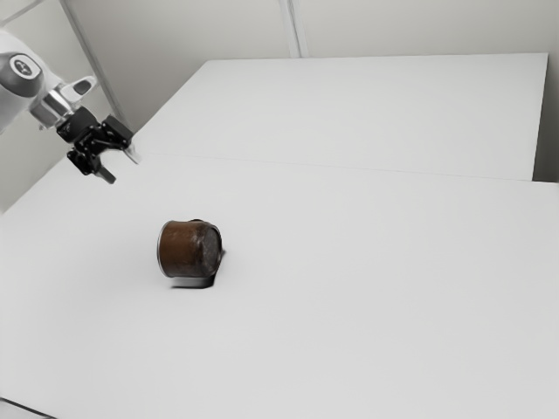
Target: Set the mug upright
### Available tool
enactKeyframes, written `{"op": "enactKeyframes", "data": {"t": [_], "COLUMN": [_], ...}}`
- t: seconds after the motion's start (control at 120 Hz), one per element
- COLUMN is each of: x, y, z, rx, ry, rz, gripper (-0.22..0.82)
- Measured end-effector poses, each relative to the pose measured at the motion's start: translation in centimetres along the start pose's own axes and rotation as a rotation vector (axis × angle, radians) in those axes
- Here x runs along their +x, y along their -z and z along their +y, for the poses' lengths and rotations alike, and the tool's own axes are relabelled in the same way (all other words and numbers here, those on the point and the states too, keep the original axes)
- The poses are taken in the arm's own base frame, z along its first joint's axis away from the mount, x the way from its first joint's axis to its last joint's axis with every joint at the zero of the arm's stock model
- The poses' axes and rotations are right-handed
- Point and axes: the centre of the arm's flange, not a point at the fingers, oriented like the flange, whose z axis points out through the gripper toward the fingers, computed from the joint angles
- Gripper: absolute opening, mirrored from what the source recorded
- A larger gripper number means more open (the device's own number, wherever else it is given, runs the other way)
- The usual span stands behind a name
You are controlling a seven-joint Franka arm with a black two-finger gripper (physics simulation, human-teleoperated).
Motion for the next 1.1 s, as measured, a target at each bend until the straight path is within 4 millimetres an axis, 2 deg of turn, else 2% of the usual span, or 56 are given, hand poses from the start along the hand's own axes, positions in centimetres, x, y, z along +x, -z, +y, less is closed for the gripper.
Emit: {"op": "enactKeyframes", "data": {"t": [0.092, 0.242, 0.35, 0.533, 0.833, 0.875, 1.017, 1.1], "x": [0.0, -0.4, -0.2, -0.4, -0.2, -0.2, -0.7, -0.9], "y": [-3.2, -8.8, -11.6, -15.9, -18.0, -18.4, -19.6, -19.9], "z": [-3.8, -7.6, -10.0, -11.4, -10.6, -10.6, -10.6, -10.6], "rx": [-0.153, -0.336, -0.421, -0.544, -0.627, -0.635, -0.667, -0.680], "ry": [0.052, 0.106, 0.131, 0.148, 0.049, 0.035, 0.001, -0.017], "rz": [-0.015, -0.022, -0.006, 0.010, 0.036, 0.033, 0.025, 0.028], "gripper": [0.60, 0.60, 0.60, 0.60, 0.60, 0.54, 0.17, 0.04]}}
